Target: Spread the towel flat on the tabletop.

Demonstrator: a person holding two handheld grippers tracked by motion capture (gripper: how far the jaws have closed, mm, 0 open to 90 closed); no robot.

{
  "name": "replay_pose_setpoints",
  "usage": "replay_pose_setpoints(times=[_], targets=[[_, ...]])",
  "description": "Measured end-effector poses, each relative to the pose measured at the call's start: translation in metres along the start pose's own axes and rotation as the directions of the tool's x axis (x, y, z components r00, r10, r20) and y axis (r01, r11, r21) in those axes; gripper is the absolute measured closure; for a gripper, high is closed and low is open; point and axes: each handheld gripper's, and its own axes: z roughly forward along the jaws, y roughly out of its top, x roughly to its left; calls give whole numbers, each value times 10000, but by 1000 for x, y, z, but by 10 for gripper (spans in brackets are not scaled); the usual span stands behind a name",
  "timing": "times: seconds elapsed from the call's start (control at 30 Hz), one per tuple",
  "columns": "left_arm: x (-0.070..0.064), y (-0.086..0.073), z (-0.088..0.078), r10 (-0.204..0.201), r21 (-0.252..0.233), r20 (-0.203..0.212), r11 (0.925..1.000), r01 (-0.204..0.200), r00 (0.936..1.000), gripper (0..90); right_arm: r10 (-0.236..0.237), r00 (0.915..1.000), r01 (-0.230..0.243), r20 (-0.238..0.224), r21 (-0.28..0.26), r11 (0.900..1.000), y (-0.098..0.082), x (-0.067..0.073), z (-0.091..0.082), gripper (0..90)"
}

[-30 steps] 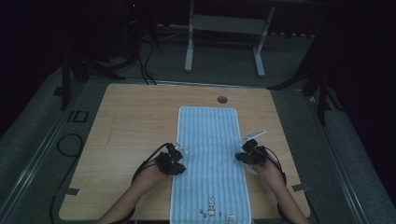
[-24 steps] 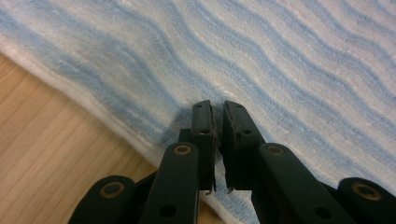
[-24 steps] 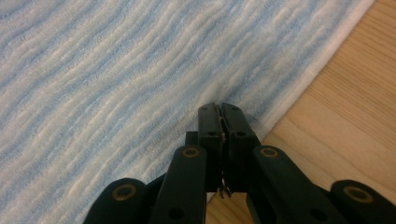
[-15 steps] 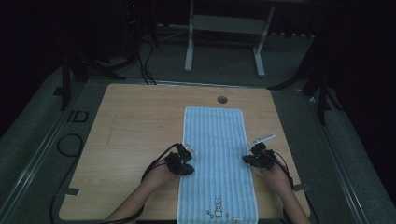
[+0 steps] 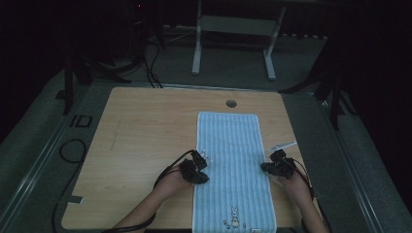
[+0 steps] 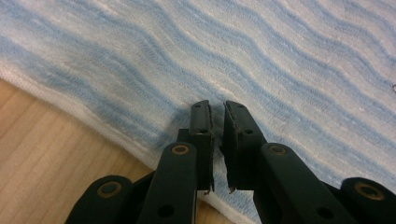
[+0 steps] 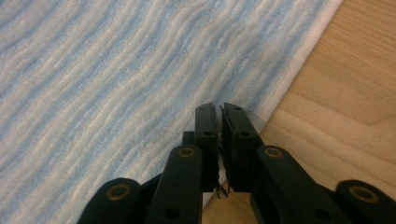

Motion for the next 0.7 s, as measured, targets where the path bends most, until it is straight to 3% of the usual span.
replay_pose_setpoints(times=[0.17, 0.33, 0.43, 0.57, 0.7], targets=[[1, -7, -7, -70, 50, -62, 10000, 71, 10000, 794, -94, 9995, 88, -313, -192, 9998, 1, 4, -6, 796], [4, -15, -21, -261, -141, -5, 9996, 261, 9997, 697, -42, 9992, 21, -390, -522, 9986, 3, 7, -17, 702], [6, -20, -28, -420, -203, -244, 9989, 415, 9988, 601, -333, 9957, 285, -866, -560, 9980, 3, 9, -21, 617], [11, -27, -38, -671, -410, -466, 9970, 652, 9967, 534, -555, 9959, 522, -716, -472, 9975, -1, 13, -25, 537], [23, -28, -47, -1139, -764, -811, 9912, 1078, 9902, 482, -410, 9981, 380, -461, -645, 9972, 0, 4, -28, 513]])
